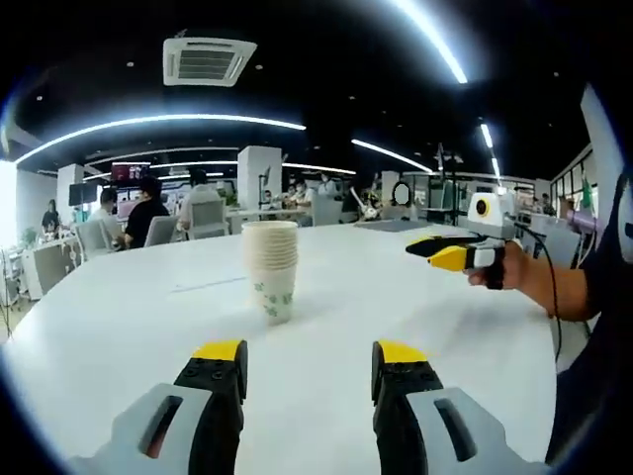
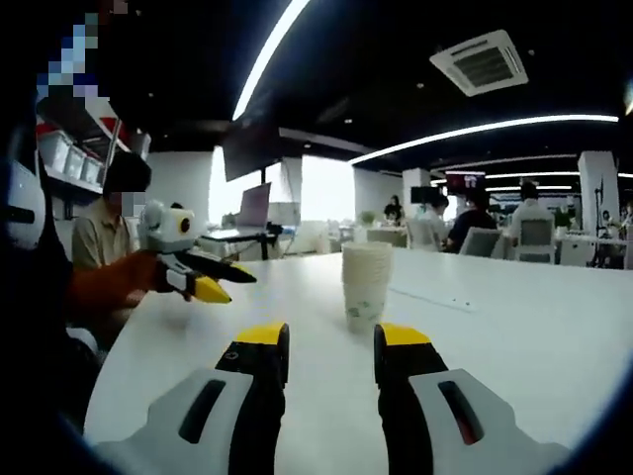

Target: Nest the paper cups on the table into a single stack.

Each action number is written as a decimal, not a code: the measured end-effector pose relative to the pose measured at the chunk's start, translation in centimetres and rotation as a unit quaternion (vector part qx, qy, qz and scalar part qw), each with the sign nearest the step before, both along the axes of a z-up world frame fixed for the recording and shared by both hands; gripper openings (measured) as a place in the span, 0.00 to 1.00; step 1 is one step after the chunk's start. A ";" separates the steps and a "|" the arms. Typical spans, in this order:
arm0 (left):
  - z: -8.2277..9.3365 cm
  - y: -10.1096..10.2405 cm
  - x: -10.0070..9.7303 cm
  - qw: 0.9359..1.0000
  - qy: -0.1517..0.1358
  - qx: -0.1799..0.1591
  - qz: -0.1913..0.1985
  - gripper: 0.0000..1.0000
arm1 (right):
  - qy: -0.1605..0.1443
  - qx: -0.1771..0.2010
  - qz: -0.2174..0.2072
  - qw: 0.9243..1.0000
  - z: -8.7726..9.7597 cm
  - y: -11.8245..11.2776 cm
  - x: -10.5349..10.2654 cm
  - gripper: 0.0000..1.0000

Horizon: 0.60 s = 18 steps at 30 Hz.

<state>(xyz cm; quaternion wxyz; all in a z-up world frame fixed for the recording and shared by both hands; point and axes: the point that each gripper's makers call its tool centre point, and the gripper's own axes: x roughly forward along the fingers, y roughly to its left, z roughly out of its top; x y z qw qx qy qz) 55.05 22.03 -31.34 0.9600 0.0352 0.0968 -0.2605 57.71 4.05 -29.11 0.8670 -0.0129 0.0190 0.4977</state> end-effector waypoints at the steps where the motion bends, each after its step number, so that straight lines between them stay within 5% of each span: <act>1: 0.0 0.0 -0.1 1.000 0.000 0.000 -0.001 0.54 | 0.000 -0.001 -0.001 1.000 0.0 -0.1 -0.1 0.36; 18: -0.4 0.5 -1.2 1.000 0.000 -0.001 -0.002 0.54 | 0.007 0.013 -0.008 1.000 -0.5 -0.8 -1.1 0.36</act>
